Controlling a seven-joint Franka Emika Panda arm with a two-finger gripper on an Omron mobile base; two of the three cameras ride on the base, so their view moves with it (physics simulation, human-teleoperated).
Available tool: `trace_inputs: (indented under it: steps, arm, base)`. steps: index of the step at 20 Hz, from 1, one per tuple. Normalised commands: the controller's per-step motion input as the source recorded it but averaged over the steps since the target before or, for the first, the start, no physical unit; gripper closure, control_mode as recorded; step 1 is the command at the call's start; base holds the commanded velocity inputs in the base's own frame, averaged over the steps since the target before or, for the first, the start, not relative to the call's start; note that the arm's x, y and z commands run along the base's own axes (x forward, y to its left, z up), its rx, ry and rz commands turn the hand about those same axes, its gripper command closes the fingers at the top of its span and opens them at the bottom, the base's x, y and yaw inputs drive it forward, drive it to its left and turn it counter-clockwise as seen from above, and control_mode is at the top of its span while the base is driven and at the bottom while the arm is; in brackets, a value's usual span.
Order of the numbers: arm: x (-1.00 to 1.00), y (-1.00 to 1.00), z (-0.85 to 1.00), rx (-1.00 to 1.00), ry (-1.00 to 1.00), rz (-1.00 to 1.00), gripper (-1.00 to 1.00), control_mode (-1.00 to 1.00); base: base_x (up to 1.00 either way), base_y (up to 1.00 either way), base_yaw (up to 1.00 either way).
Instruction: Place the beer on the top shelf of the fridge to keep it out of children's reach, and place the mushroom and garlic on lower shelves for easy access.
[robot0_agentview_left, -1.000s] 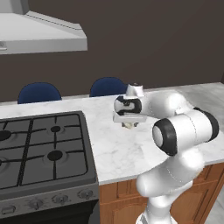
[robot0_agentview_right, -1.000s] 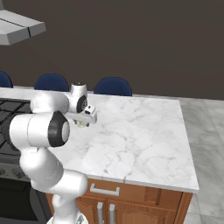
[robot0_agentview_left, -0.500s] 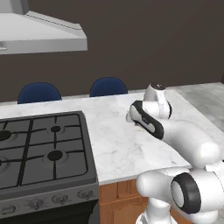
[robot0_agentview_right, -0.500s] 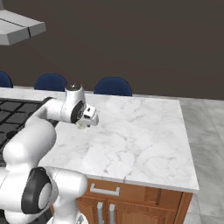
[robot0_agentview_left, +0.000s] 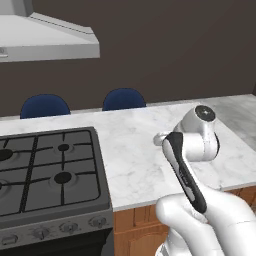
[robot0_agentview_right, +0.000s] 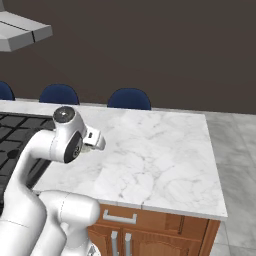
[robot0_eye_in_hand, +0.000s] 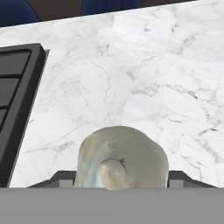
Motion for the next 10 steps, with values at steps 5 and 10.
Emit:
trace_inputs:
  steps: [5, 10]
  arm:
    - [-0.68, 0.00, 0.79, 0.00, -0.08, 0.00, 1.00, -1.00]
    - [-0.79, 0.00, 0.57, 0.00, -0.06, 0.00, 1.00, -1.00]
  base:
    - [0.00, 0.00, 0.00]
    - [0.00, 0.00, 0.00]
